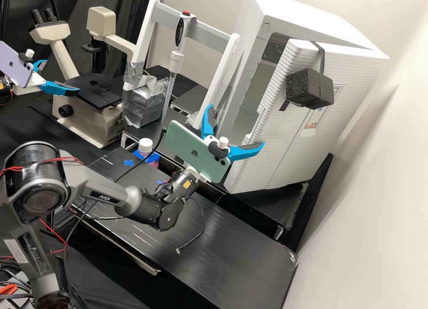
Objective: Close the door
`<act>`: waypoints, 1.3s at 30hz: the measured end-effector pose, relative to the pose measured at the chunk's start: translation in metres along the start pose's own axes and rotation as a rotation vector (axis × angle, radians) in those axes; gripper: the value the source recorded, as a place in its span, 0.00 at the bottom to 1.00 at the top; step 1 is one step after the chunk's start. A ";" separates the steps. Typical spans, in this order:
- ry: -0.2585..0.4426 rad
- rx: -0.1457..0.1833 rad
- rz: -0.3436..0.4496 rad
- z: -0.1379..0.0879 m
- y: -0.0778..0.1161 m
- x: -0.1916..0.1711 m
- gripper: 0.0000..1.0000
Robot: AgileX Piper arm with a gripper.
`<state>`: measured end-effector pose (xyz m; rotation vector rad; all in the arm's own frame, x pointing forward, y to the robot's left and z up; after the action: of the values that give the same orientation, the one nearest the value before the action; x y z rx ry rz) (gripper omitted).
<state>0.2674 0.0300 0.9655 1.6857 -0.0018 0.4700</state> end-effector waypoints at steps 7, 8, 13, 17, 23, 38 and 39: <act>0.013 -0.008 -0.033 -0.010 -0.007 0.026 1.00; 0.013 -0.008 -0.040 -0.012 -0.008 0.028 1.00; 0.066 -0.011 -0.049 -0.024 -0.010 0.044 1.00; 0.092 -0.007 -0.058 -0.026 -0.011 0.056 1.00; 0.117 -0.018 -0.094 -0.021 -0.014 0.073 1.00; 0.091 0.004 -0.112 -0.005 -0.024 0.084 1.00; 0.077 0.005 -0.111 -0.002 -0.023 0.080 1.00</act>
<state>0.3456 0.0569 0.9685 1.6618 0.1487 0.4514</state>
